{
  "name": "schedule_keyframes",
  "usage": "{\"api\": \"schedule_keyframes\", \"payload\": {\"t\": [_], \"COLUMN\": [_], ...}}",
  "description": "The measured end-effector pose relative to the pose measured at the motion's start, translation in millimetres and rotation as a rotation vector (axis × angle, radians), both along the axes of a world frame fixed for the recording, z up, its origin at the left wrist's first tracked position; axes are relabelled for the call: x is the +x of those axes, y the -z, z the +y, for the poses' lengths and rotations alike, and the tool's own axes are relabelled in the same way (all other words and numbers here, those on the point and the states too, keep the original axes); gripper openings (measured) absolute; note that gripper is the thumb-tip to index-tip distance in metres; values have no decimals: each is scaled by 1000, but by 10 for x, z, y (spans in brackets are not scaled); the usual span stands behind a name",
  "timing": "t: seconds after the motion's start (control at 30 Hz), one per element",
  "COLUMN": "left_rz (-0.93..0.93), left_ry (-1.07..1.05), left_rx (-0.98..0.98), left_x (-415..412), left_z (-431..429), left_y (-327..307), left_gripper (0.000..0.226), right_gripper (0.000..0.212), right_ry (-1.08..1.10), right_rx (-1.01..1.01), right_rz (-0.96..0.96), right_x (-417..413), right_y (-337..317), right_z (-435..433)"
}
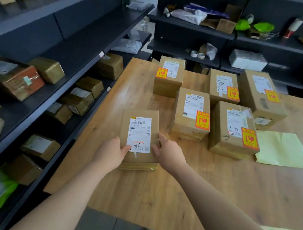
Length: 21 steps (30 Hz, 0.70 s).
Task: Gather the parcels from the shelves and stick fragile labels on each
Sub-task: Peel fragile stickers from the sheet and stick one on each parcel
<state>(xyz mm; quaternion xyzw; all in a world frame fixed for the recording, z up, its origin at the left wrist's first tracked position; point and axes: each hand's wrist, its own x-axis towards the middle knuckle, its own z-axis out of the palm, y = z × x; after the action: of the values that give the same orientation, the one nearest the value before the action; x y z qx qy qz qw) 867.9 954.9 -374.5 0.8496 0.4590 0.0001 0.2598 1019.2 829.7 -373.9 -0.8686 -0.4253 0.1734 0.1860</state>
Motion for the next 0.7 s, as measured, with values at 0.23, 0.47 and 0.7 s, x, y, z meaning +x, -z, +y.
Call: {"api": "schedule_keyframes", "payload": {"t": [0.23,0.47,0.7], "left_rz": [-61,-143,-144], "left_ry": [121,279,383], "left_rx": [-6,-61,-33], "left_x": [-407,-272,244], "left_z": [-564,-1277,-2009], "left_y": [-90,-168,-215], "left_gripper": [44,41,43], "right_gripper": [29,33,34], "right_ry": [108,279,421], "right_rx": [42,62,70], "right_rz": [-3,-105,-155], "right_x": [-402,-501,-212], "right_y": [-132,-253,-298], "right_z": [-722,-1659,-2475]}}
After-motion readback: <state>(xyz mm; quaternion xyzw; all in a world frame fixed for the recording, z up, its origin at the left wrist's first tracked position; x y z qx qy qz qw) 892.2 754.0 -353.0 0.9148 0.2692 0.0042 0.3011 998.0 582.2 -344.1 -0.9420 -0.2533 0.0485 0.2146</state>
